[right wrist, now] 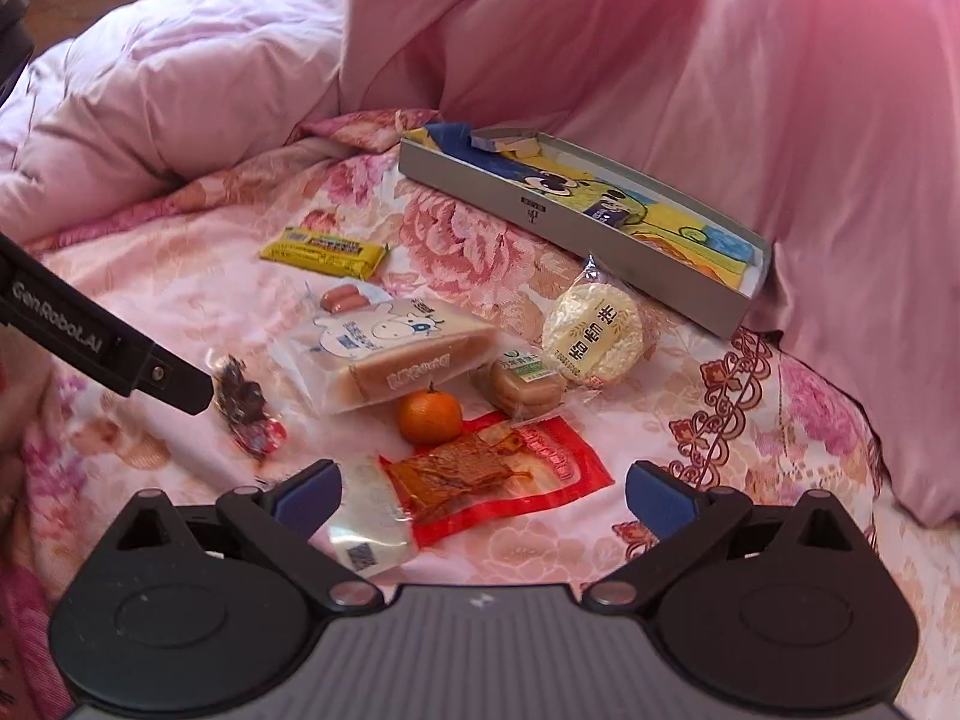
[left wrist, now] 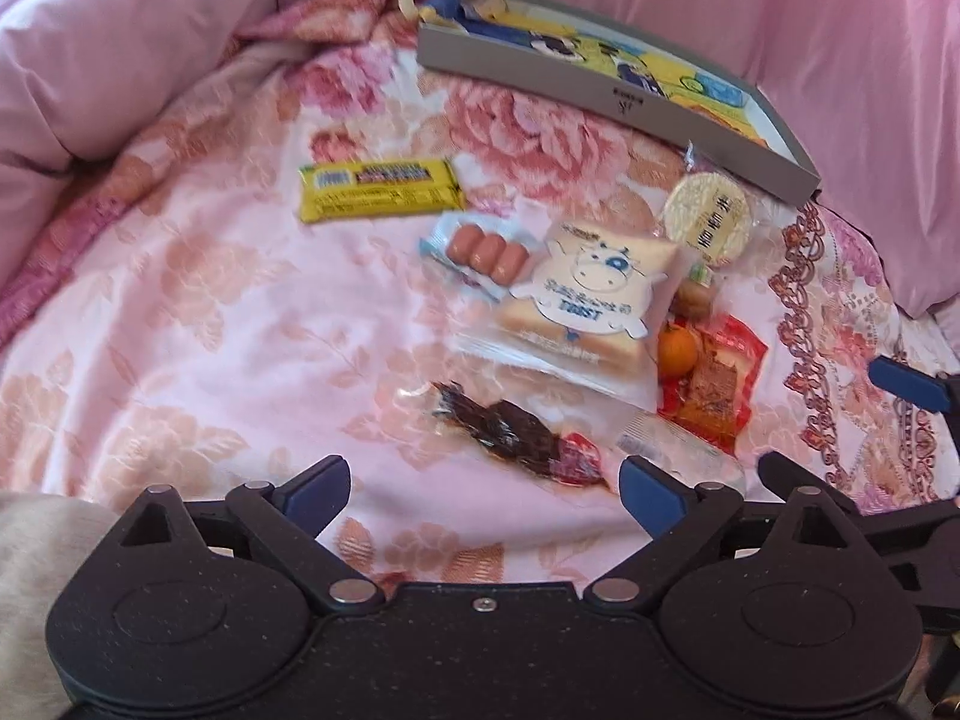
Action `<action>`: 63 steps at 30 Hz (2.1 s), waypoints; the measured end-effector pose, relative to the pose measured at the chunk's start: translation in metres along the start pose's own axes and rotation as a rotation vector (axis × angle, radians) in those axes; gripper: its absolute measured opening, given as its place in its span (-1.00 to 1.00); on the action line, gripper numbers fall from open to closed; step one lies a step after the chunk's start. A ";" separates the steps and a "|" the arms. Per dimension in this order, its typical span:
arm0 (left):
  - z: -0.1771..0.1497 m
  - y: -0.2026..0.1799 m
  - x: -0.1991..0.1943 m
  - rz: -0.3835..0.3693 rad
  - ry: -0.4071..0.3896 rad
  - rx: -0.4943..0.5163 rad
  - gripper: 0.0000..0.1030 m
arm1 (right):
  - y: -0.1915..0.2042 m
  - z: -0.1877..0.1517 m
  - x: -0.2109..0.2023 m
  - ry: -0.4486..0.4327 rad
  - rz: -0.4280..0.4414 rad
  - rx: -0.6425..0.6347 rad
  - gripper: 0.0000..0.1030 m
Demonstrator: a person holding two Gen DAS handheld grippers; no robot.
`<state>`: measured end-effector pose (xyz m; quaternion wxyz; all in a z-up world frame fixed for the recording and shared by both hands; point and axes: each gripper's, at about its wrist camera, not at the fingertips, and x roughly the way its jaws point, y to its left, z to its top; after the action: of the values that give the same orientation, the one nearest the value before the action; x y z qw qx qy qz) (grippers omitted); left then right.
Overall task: Organize snacks
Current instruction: 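Grasp the dried meat packet with left tool while right tool grasps the orange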
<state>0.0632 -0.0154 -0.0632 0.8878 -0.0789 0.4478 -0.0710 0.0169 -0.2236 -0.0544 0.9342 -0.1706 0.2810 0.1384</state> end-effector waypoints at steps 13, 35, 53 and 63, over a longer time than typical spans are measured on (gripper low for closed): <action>0.009 -0.019 0.029 -0.022 0.037 -0.019 0.82 | -0.020 0.000 0.036 -0.048 0.022 -0.141 0.99; 0.022 -0.008 0.041 0.118 0.122 0.124 0.69 | -0.022 -0.001 0.062 -0.021 0.164 -0.069 0.99; 0.031 -0.013 0.054 0.135 0.122 0.026 0.63 | -0.017 0.010 0.098 -0.052 0.249 -0.073 0.24; 0.028 0.013 0.031 0.152 0.120 0.047 0.44 | -0.009 0.012 0.092 -0.015 0.274 -0.102 -0.23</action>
<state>0.1050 -0.0066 -0.0735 0.8639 -0.0193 0.5030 -0.0184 0.0994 -0.2119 -0.0953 0.8987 -0.1771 0.2873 0.2800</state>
